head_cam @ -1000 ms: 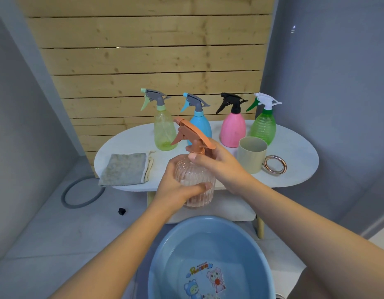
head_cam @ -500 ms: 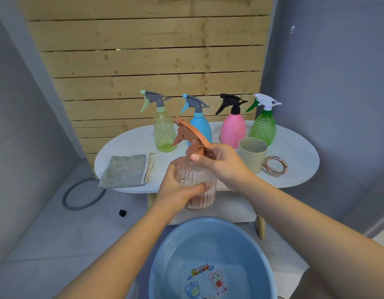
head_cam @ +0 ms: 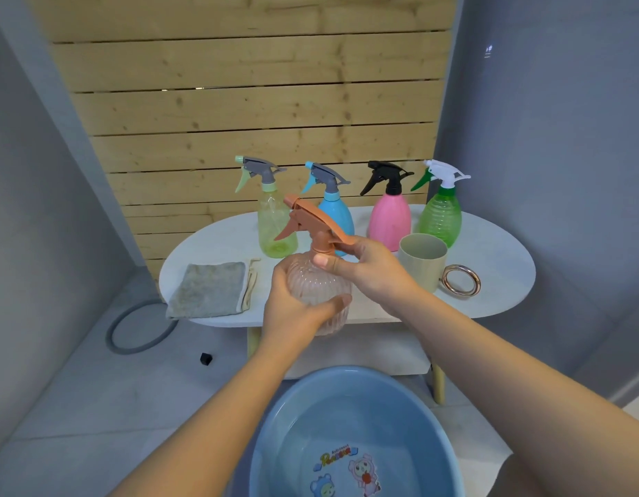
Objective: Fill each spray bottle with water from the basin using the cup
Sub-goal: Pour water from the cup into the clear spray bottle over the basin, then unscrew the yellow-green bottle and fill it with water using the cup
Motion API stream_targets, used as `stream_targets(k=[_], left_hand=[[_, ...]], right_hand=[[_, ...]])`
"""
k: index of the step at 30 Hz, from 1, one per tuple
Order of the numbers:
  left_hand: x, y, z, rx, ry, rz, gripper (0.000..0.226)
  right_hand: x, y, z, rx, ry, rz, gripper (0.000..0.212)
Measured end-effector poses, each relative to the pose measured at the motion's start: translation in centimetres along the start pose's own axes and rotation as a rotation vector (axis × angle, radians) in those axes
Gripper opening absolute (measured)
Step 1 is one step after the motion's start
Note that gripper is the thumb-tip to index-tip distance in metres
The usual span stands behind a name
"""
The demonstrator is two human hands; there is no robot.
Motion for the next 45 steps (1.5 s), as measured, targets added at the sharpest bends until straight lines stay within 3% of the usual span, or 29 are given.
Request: stream_targets(k=[3,9,15,23,34,38,42,45], left_hand=[[0.6,-0.8,0.7,-0.031,0.019,0.005,0.077],[2.2,-4.7,3.8,-0.162,0.056,0.045,0.076],[3.9,-10.9,7.6,-0.256,0.027,0.052,0.083],[7.4,-20.7,9.6,-0.284,0.024,0.039,0.088],[10.3,-26.7,8.9,-0.227,-0.041,0.012,0.084],[11.1,-26.9,9.0,-0.21,-0.029,0.069,0.094],[10.5,-26.8,9.1,-0.169,-0.114,0.135,0.118],[9.3,-25.2,8.6,-0.256,-0.253,0.104,0.109]], right_hand=[[-0.6,-0.6,0.1,0.051,0.04,-0.028,0.038],[-2.6,-2.0,-2.8,0.141,0.108,-0.209,0.035],[-4.1,-6.2,-9.7,0.244,0.022,-0.233,0.041],[-7.1,-14.1,-17.2,0.188,-0.1,-0.248,0.048],[-8.7,-17.6,-20.4,0.172,-0.168,-0.34,0.066],[-9.0,-17.6,-20.5,0.155,-0.043,-0.297,0.065],[-8.6,-17.0,-20.3,0.165,0.032,-0.251,0.062],[-8.2,-16.0,-19.5,0.104,-0.001,-0.187,0.048]])
Point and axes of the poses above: each hand's wrist, its own y-axis away from the middle knuckle, its own z-axis out of the back of the hand, x = y × z, the point moved 2 cm from there along -y, towards the middle knuckle, and after that the axes turned 11 degrees about -x, right-handed, at the moved point
